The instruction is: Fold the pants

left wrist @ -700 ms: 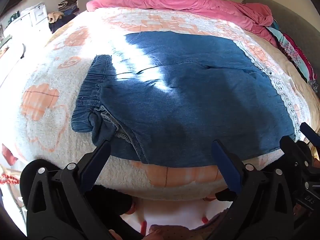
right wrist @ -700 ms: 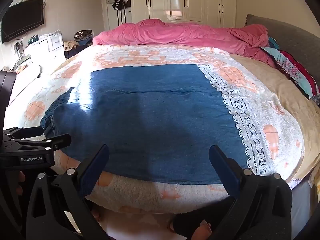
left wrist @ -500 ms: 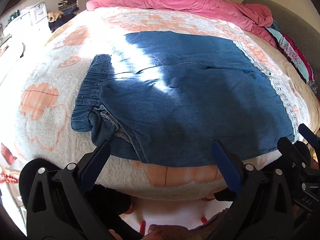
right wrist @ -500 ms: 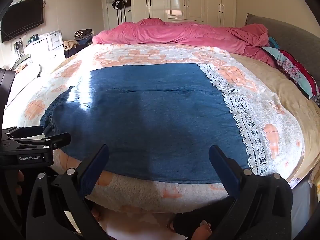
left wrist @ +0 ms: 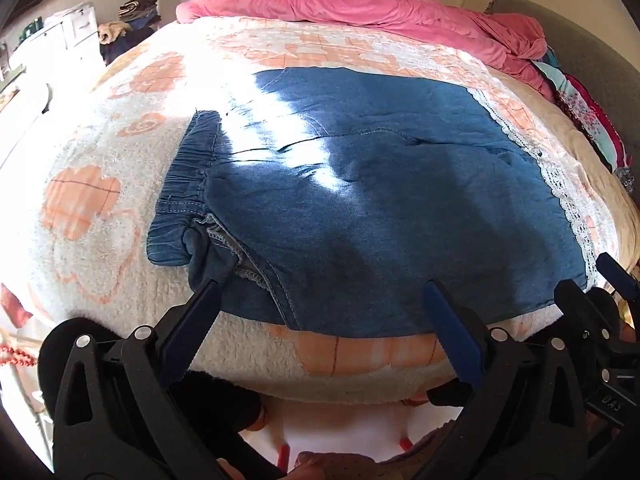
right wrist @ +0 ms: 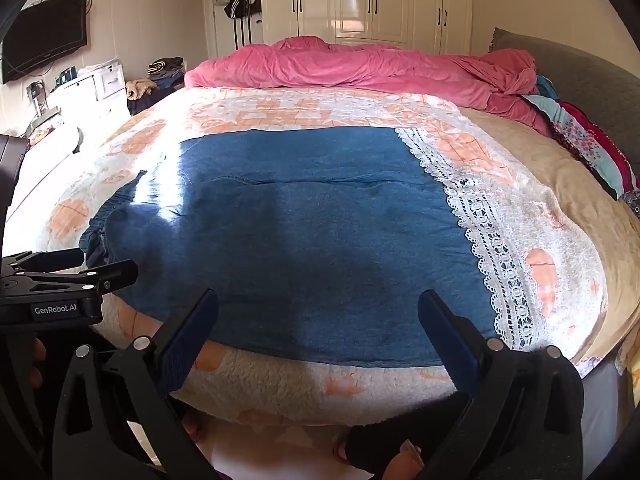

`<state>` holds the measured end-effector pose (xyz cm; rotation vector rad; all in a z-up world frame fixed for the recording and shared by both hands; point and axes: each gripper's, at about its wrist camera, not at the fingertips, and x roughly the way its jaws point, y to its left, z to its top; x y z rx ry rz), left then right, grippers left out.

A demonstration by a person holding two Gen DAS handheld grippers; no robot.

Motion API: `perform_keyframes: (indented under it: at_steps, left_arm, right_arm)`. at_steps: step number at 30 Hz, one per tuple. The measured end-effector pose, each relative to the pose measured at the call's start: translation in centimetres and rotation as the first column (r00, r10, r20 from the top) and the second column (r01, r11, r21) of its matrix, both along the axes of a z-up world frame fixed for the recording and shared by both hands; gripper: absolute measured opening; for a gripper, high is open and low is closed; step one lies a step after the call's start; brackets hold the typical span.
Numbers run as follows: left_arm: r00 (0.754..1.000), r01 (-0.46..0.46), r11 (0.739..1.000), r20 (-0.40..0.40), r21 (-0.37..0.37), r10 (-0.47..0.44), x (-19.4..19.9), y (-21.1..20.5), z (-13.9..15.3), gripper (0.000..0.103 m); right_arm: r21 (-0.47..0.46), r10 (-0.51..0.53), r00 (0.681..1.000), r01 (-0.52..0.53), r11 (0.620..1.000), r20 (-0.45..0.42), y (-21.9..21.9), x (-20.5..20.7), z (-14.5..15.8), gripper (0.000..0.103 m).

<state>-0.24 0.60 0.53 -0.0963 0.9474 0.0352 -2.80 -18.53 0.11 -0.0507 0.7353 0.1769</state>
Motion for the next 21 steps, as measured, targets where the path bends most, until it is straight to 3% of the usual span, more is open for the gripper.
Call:
perform_keyframes:
  at_steps: [21]
  left_arm:
    - [1.0,-0.016,1.0,0.002,0.001,0.016,0.18,0.52,-0.2,0.094]
  right_arm:
    - [0.001,-0.004,1.0,0.004,1.0,-0.001,0.14,0.1,0.16,0.099]
